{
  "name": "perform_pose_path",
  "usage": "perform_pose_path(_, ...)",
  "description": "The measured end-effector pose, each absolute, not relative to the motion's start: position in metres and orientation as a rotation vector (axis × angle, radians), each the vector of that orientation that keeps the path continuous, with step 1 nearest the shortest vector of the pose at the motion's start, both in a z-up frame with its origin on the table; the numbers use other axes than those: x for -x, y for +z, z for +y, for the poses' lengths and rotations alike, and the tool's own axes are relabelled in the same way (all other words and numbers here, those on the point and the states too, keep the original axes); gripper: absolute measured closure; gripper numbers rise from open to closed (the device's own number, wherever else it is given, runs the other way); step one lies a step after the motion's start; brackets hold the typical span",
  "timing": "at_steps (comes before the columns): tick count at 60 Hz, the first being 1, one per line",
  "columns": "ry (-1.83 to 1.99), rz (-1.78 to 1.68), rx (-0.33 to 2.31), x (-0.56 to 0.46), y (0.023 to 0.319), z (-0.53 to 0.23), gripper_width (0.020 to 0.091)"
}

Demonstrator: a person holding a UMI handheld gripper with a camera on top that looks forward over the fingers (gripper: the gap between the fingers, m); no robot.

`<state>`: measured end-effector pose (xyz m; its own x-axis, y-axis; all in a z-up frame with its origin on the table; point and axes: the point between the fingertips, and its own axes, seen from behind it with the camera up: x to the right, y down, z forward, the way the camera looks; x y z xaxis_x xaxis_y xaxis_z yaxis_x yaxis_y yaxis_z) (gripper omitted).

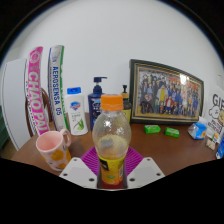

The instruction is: Pour water

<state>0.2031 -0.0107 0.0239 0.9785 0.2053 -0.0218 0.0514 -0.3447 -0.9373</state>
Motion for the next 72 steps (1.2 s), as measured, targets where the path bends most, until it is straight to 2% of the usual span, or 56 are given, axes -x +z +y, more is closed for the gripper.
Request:
perform_pose_path(5,0.167,-0.145,1.908,-0.206,0.025,-0.011,0.0774)
perform_pose_path(10,0.170,-0.113,1.911,-0.208,0.024,-0.014,0.0651)
perform_pose_path(13,0.164,-0.116,1.940,-0.208,0.020,-0.018,0.0549)
perform_pose_path(18,0.149,-0.117,1.998,-0.209,0.014,-0.029,0.0246)
perform_pose_path(20,0.133,-0.107,2.018,-0.211,0.013,-0.035,0.0284)
perform_pose_path(24,0.088,-0.082,2.059,-0.217,0.016,-0.054,0.0238)
perform_pose_path(29,0.040,-0.066,2.119,-0.219,0.023,-0.087,0.0247)
perform_pose_path(43,-0.007,-0.025,2.190,-0.194,0.087,-0.204,0.0254)
perform_pose_path(52,-0.045,0.006,2.230,-0.182,0.109,-0.268,0.0253)
perform_pose_path(72,-0.146,0.003,2.202,-0.181,0.131,-0.310,0.0255)
